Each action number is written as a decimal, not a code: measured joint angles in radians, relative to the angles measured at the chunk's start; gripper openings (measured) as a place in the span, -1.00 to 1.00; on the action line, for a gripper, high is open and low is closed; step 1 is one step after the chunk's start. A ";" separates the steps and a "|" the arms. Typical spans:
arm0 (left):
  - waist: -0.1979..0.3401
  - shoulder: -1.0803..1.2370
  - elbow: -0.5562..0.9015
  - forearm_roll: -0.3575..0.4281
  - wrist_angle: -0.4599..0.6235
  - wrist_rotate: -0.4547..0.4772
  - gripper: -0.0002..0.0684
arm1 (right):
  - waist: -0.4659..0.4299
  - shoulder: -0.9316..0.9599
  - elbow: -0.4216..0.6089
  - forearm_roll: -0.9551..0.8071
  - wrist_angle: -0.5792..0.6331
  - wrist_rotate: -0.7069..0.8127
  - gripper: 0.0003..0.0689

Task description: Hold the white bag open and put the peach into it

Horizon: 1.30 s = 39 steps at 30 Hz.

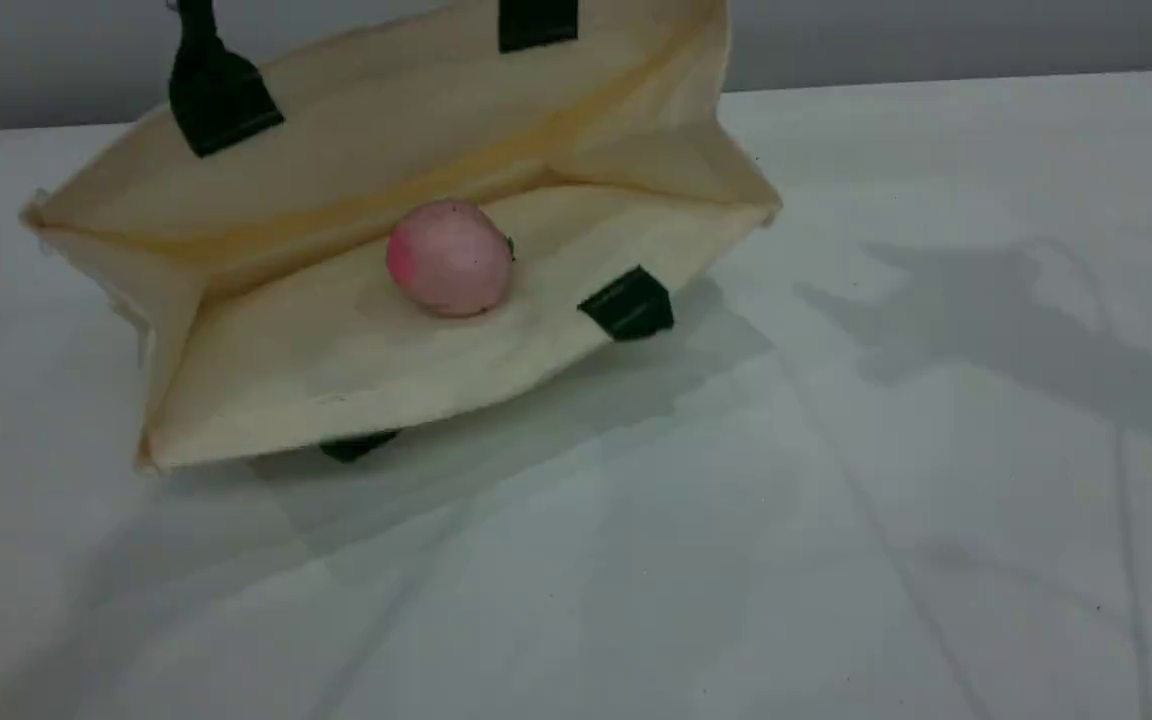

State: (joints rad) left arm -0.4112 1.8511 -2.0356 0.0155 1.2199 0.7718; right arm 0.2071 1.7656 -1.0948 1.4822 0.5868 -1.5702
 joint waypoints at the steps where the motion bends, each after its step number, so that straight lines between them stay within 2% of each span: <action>1: 0.000 0.000 0.000 0.000 -0.001 0.001 -0.28 | 0.000 0.000 0.000 0.000 -0.003 0.000 0.47; 6: 0.000 0.000 0.000 0.000 -0.001 -0.015 0.21 | 0.000 0.000 0.000 0.000 -0.021 0.000 0.47; 10: 0.000 0.000 0.000 0.014 0.000 -0.060 0.35 | 0.000 -0.001 0.000 0.000 -0.060 0.000 0.47; 13: 0.000 0.000 0.000 0.021 0.000 -0.101 0.37 | 0.000 -0.015 0.000 -0.001 -0.111 0.000 0.47; 19: 0.000 0.000 -0.002 0.101 0.002 -0.242 0.37 | 0.000 -0.103 0.000 -0.013 -0.217 0.001 0.47; 23: 0.000 -0.013 -0.002 0.143 0.003 -0.321 0.38 | 0.000 -0.186 0.000 -0.047 -0.233 0.042 0.47; 32: 0.000 -0.149 -0.002 0.125 0.003 -0.423 0.38 | 0.000 -0.389 0.000 -0.266 -0.209 0.238 0.47; 35: 0.000 -0.201 -0.001 0.086 0.005 -0.490 0.38 | 0.000 -0.454 0.000 -0.368 -0.164 0.330 0.47; 39: 0.000 -0.271 0.001 0.028 0.005 -0.504 0.38 | 0.000 -0.532 0.000 -0.527 -0.091 0.475 0.47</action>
State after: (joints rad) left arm -0.4112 1.5800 -2.0345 0.0440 1.2245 0.2675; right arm 0.2071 1.2337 -1.0948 0.9548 0.4960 -1.0948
